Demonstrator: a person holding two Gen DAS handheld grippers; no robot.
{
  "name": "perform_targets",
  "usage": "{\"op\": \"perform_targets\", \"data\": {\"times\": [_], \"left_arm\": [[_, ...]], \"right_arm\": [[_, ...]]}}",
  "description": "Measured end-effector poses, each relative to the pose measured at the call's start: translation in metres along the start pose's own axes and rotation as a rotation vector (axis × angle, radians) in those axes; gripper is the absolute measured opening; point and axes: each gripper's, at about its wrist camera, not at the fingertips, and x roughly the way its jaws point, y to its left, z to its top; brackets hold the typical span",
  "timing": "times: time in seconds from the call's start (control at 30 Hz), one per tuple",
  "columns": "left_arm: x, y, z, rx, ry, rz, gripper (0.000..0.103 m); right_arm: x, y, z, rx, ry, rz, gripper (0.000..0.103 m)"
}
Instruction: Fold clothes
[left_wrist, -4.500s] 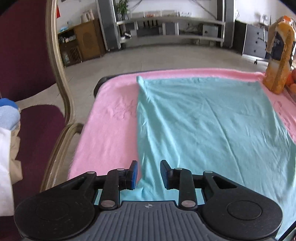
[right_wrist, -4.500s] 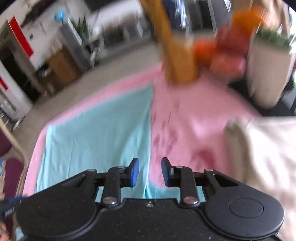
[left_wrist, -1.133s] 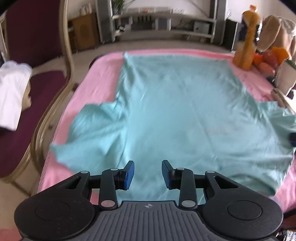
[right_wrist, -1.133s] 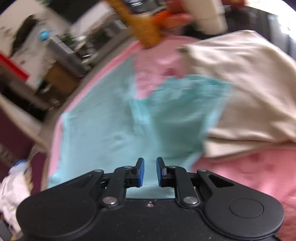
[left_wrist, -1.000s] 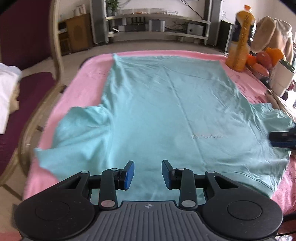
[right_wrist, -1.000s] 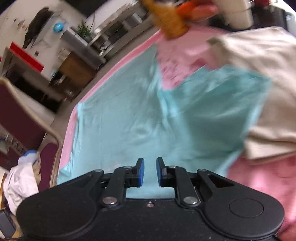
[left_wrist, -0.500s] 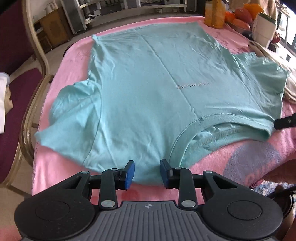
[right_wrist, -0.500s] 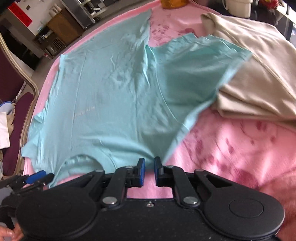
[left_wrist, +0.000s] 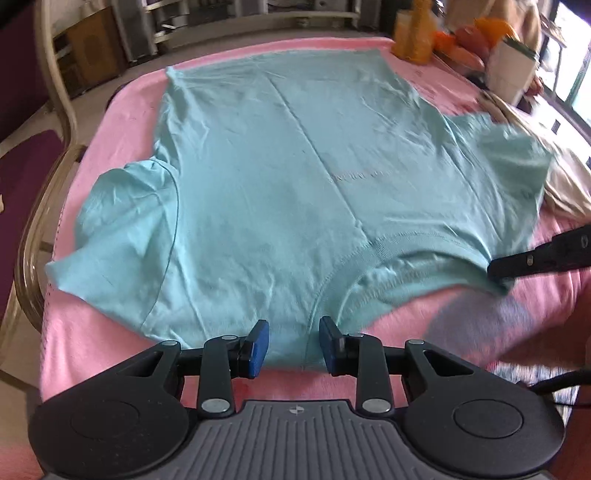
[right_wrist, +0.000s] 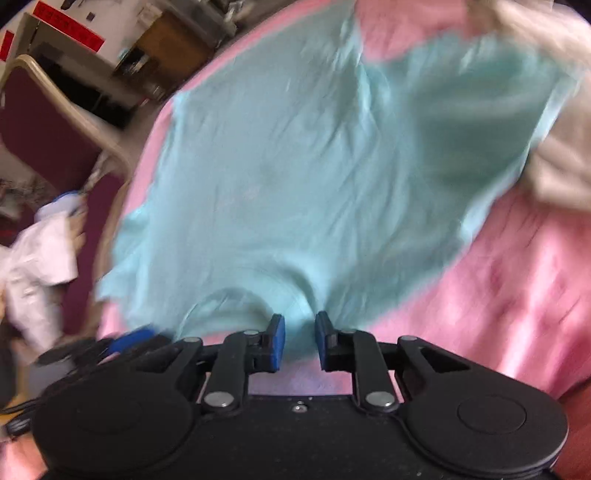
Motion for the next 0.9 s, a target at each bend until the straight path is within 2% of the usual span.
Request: {"op": "perform_targets", "data": {"times": [0.1, 0.2, 0.27, 0.33, 0.4, 0.47, 0.57, 0.63, 0.73, 0.8, 0.9], "left_arm": [[-0.002, 0.002, -0.001, 0.008, 0.011, -0.010, 0.029], [-0.008, 0.012, 0.001, -0.044, -0.016, -0.022, 0.030], [-0.016, 0.019, 0.005, -0.085, -0.067, -0.028, 0.030], [-0.022, 0.023, 0.014, -0.114, -0.105, -0.039, 0.030], [-0.023, 0.022, 0.025, -0.118, -0.109, -0.044, 0.030], [-0.022, 0.015, 0.038, -0.099, -0.101, -0.037, 0.030], [-0.014, 0.002, 0.055, -0.077, -0.077, -0.062, 0.033], [-0.006, -0.009, 0.064, -0.069, -0.070, -0.082, 0.034], [0.006, -0.020, 0.063, -0.052, -0.091, -0.058, 0.035], [0.012, -0.018, 0.057, -0.067, -0.096, -0.060, 0.035], [0.024, -0.006, 0.051, -0.146, -0.064, -0.100, 0.035]], "right_arm": [[-0.005, -0.005, 0.000, 0.023, 0.022, 0.029, 0.010], [-0.012, -0.010, 0.001, 0.048, 0.023, 0.061, 0.015], [-0.033, -0.018, 0.009, 0.086, -0.078, 0.067, 0.022], [-0.058, -0.032, 0.020, 0.145, -0.183, 0.043, 0.023], [-0.081, -0.047, 0.031, 0.206, -0.277, 0.011, 0.028], [-0.098, -0.064, 0.043, 0.281, -0.329, -0.042, 0.031], [-0.109, -0.087, 0.063, 0.398, -0.347, -0.107, 0.031], [-0.108, -0.098, 0.075, 0.426, -0.351, -0.152, 0.031], [-0.096, -0.112, 0.086, 0.446, -0.365, -0.213, 0.031], [-0.085, -0.119, 0.083, 0.475, -0.347, -0.212, 0.031], [-0.075, -0.124, 0.082, 0.482, -0.338, -0.202, 0.033]]}}
